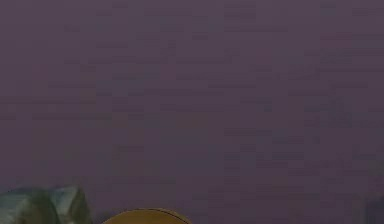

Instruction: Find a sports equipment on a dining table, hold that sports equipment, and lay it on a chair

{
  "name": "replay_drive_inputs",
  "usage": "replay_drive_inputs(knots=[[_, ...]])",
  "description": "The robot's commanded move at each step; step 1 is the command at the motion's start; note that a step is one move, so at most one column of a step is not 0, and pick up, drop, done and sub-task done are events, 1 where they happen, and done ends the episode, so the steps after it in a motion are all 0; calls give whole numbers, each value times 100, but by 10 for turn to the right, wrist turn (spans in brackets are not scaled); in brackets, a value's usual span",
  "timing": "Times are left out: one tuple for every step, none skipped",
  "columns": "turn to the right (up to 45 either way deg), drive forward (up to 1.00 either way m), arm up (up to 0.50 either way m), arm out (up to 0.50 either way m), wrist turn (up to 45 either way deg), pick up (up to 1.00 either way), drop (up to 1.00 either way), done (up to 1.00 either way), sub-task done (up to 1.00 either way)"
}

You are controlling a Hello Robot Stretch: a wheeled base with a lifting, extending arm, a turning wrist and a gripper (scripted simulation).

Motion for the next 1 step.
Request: replay_drive_inputs(knots=[[-450,0,0,0,0,0,0,0,0]])
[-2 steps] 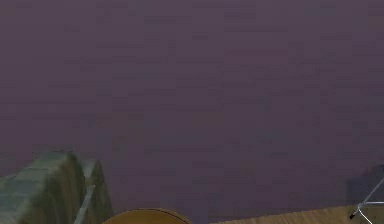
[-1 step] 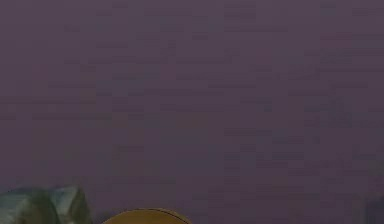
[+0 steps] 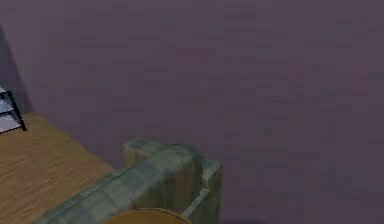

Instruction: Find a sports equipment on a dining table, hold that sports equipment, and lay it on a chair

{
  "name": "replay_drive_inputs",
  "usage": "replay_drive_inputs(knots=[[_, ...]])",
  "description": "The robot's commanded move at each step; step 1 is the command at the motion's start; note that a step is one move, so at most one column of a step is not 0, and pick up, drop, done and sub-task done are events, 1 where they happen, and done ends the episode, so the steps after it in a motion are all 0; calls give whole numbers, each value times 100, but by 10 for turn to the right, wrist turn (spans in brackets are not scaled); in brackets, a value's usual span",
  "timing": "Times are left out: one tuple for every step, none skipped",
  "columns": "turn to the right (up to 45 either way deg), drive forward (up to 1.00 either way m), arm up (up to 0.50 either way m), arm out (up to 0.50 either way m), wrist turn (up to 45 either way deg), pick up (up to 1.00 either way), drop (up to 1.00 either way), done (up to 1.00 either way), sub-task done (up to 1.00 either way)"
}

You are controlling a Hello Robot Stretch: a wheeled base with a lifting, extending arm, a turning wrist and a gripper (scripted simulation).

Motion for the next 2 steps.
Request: replay_drive_inputs(knots=[[-450,0,0,0,0,0,0,0,0],[-150,0,0,0,0,0,0,0,0]])
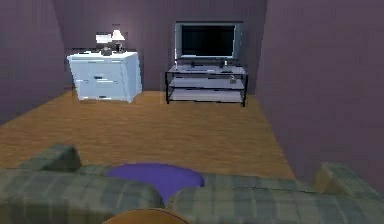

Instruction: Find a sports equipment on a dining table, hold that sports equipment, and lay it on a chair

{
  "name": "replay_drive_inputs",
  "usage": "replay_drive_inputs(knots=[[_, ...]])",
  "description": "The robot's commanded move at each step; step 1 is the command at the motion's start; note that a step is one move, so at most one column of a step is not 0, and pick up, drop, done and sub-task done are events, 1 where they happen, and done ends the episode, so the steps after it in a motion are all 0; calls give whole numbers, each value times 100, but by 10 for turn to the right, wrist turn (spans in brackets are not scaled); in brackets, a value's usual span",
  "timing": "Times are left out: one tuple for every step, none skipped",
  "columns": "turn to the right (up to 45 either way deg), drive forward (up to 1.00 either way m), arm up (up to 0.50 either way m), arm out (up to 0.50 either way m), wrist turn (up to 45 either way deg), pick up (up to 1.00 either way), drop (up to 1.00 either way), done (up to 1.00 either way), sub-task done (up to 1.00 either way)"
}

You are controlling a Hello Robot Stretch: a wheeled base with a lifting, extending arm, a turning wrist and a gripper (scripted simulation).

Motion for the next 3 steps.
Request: replay_drive_inputs(knots=[[450,0,0,0,0,0,0,0,0],[450,0,0,0,0,0,0,0,0],[60,0,0,0,0,0,0,0,0]])
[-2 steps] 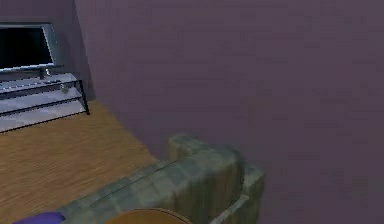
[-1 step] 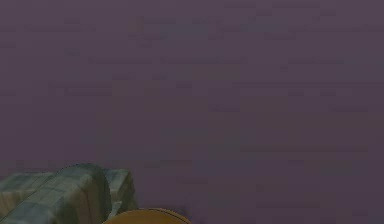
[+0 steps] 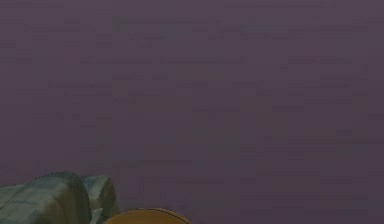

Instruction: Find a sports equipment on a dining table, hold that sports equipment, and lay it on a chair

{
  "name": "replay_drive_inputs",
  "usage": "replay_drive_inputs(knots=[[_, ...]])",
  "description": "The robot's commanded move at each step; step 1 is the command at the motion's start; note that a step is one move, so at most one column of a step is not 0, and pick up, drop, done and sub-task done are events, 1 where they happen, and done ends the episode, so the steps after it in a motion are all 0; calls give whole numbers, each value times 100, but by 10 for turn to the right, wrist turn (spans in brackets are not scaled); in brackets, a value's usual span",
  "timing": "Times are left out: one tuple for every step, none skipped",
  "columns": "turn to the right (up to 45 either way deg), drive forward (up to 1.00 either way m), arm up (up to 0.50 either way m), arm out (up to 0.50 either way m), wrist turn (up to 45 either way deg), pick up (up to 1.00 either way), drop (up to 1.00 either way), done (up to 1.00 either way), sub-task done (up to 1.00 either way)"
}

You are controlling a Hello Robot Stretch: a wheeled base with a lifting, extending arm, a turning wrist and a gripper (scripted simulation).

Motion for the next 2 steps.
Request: replay_drive_inputs(knots=[[0,0,0,48,0,0,0,0,0],[0,0,0,0,450,0,0,0,0]])
